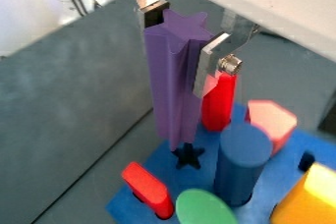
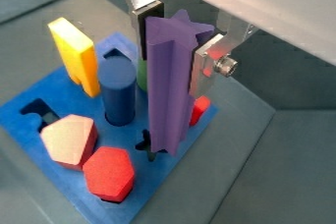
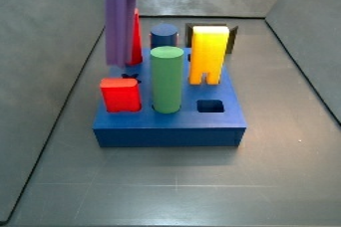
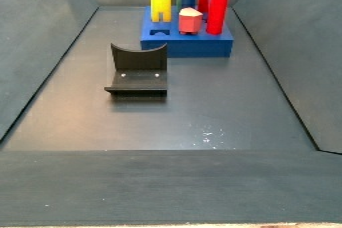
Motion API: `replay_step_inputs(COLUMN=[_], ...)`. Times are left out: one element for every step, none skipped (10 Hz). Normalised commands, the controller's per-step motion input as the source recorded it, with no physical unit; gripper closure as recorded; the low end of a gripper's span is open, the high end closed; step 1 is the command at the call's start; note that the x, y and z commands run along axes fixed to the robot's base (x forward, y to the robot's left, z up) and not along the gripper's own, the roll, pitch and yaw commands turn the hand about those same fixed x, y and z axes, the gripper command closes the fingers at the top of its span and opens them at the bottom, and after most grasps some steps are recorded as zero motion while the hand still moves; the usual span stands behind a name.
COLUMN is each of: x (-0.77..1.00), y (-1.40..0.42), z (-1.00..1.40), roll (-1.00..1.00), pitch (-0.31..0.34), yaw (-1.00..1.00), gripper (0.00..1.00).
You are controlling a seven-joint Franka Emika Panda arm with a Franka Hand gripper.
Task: Pick up the star object. Move up. Place the star object on the fixture. Regrasp the star object. Move to above the board. Insert the star object.
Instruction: Insert the star object.
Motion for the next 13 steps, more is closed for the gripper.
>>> replay_step_inputs(x=[0.16,0.08,0.01,0.0,0.0,0.0,-0.06,-0.21,-0.21,-0.25,-0.32,-0.31,0.02], y=[0.06,0.02,0.05,0.14,0.23,0.13,0.09,0.01,0.0,0.0,-0.08,-0.11,0.0], z=[-0.83,-0.76,-0.64,-0.45,-0.42,-0.4,-0.25,-0.2,-0.07,0.0,0.0,-0.02,-0.04], roll=[-0.09,-0.09,-0.11,-0.18,-0.31,-0.29,-0.18,-0.18,-0.17,-0.12,0.0,0.05,-0.01], pitch=[0.051,0.076,0.134,0.157,0.067,0.09,0.036,0.0,-0.01,-0.057,-0.17,-0.179,-0.023], yaw=[-0.87,-0.9,-0.85,-0.64,-0.09,0.19,0.49,0.77,0.89,0.91,0.76,0.2,0.0], gripper=[1.0,1.0,1.0,1.0,1.0,1.0,1.0,1.0,1.0,1.0,1.0,1.0,1.0])
